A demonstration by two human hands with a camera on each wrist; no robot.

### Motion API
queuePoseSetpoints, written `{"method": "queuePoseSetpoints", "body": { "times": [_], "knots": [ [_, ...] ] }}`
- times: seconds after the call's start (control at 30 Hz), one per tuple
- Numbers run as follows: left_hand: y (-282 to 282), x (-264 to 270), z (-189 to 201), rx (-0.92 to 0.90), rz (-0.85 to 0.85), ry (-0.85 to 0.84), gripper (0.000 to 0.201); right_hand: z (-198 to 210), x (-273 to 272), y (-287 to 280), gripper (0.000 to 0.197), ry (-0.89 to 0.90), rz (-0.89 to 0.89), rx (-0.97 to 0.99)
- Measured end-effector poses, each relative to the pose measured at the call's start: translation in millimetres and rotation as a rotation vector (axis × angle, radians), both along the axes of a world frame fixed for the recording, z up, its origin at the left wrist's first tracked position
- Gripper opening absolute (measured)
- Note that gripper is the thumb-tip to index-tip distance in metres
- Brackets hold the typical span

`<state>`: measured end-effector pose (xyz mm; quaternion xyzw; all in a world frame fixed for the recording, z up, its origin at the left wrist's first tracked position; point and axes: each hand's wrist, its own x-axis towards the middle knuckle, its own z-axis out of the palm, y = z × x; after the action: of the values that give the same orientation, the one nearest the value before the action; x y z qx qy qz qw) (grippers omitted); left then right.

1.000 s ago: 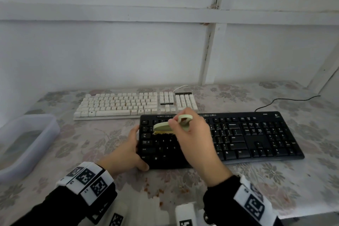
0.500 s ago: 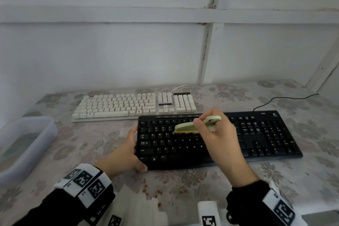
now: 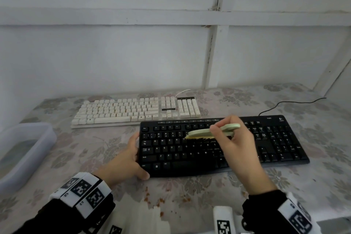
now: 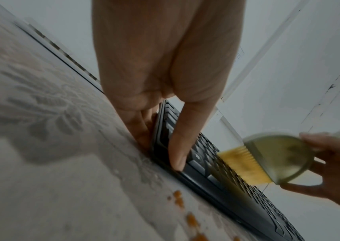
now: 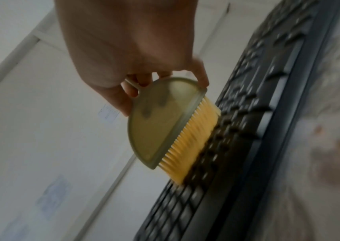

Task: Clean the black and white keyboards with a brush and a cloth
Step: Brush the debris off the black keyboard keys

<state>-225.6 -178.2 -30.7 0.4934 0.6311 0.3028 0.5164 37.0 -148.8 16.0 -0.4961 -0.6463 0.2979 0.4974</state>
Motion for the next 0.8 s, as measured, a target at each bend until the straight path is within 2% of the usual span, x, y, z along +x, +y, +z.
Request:
{"method": "queuePoseSetpoints", "body": {
  "times": [0.07,0.13,0.27,0.37,0.53,0.63,0.7,0.8],
  "knots": [
    [0,0,0,-0.002,0.004,0.002,0.135,-1,16,7,0.016,-0.094,-0.108,0.031],
    [1,0,0,-0.003,0.006,0.001,0.133,4,27,9,0.019,-0.101,-0.166,0.069],
    [1,0,0,-0.004,0.004,-0.005,0.134,9,20,4,0.014,0.117,-0.020,0.050],
    [1,0,1,-0.002,0.000,-0.017,0.132,1,21,6,0.012,0.083,0.022,0.034],
    [1,0,1,0.004,-0.001,-0.020,0.129,4,60,18,0.015,-0.003,-0.122,0.081],
    [1,1,0,0.007,0.003,-0.020,0.128,11,86,27,0.021,0.174,-0.156,0.081],
    [1,1,0,0.006,0.002,-0.018,0.128,14,96,29,0.017,0.278,-0.118,0.062],
    [0,1,1,0.007,0.008,-0.024,0.130,11,100,32,0.014,0.235,-0.056,0.034]
  ]
}}
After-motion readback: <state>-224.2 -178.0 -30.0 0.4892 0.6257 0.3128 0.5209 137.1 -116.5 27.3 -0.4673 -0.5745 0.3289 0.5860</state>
